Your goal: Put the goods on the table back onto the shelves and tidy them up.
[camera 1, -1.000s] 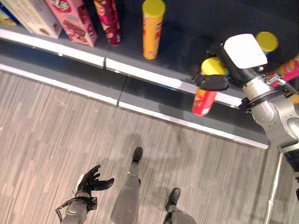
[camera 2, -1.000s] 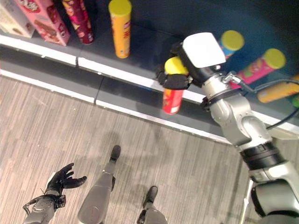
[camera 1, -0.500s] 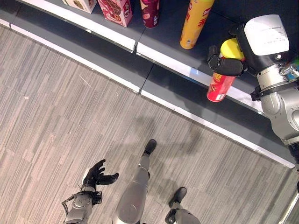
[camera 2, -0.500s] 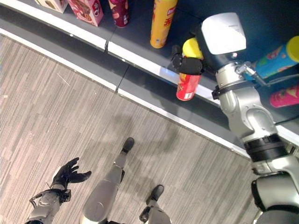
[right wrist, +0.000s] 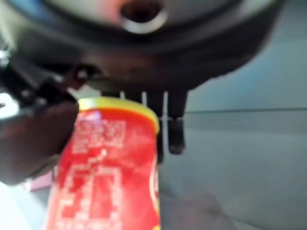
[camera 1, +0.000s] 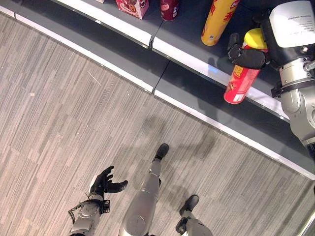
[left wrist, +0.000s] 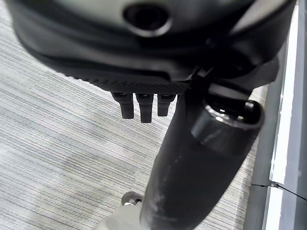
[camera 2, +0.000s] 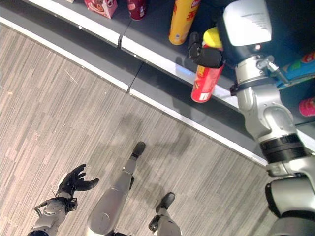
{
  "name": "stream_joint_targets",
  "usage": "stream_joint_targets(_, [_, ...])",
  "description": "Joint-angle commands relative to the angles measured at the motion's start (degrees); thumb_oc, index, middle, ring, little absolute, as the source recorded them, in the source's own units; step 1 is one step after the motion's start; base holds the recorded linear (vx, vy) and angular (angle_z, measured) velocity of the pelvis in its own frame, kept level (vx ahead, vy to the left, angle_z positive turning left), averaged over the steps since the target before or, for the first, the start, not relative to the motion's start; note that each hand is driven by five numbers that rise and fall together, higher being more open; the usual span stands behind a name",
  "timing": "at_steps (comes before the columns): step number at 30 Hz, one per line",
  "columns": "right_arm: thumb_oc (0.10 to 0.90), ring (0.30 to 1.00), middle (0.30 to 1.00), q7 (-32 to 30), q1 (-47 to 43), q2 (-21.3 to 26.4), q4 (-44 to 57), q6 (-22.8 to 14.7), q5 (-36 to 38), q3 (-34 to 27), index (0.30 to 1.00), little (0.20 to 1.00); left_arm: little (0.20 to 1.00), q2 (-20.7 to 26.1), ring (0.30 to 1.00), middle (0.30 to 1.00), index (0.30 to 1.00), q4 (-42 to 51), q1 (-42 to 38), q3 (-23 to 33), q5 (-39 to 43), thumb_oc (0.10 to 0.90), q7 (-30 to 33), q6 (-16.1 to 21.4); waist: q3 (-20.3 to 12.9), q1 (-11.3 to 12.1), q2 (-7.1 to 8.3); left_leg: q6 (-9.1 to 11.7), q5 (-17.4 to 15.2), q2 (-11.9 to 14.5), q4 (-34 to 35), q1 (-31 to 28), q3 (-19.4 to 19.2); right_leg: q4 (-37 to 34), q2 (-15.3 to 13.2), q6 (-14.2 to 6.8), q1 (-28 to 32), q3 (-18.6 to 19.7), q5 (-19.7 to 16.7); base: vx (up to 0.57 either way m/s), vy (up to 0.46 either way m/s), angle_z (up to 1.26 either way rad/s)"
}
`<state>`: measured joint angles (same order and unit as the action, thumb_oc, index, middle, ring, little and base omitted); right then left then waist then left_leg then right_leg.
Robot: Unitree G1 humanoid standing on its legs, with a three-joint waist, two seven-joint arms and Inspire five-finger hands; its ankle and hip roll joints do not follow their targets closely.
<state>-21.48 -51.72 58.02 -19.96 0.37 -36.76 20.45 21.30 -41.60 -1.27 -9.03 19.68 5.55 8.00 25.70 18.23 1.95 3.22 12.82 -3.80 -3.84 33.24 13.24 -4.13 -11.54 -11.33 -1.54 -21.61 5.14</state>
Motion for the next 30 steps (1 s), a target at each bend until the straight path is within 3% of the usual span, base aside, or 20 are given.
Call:
stream_joint_targets(1, [0.400, 0.300, 0.300, -7.01, -8.08, 5.82, 0.23, 2.03, 0.92, 0.66, 0.300, 0.300, 0.900, 2.04, 0.900, 0.900, 0.900, 0.52, 2.78, -2.10, 0.44, 0.800, 1.53, 2.24, -4.45, 1.45, 0.09, 2.70, -8.72, 4.42, 0.03, -5.42, 2.71, 7.53, -2.49, -0.08, -0.27, 1.37, 0.81, 0.01, 0.002, 0.06])
stream_joint_targets(16, [0.400, 0.300, 0.300, -7.44, -8.91, 6.30, -2.24, 1.94, 2.47, 2.08, 0.300, 0.300, 0.900, 2.06, 0.900, 0.900, 0.900, 1.57, 2.43, -3.07, 0.67, 0.800, 1.99, 2.70, -3.57, 1.72, 0.22, 2.64, -8.78, 3.86, -0.02, -4.12, 3.02, 6.84, -2.72, -0.24, -0.75, 0.78, 0.19, 0.00, 0.000, 0.01])
stream_joint_targets(30, [0.400, 0.300, 0.300, -8.15, -9.41, 7.40, 0.49, 2.06, 2.50, 1.55, 0.300, 0.300, 0.900, 1.95, 0.900, 0.900, 0.900, 2.18, 2.52, -2.95, 0.49, 0.800, 2.55, 2.29, -3.40, 1.18, 1.71, 2.59, -9.06, 3.54, 0.13, -3.81, 3.17, 6.26, -2.57, -0.43, -0.68, 0.97, -0.83, 0.00, 0.000, 0.00])
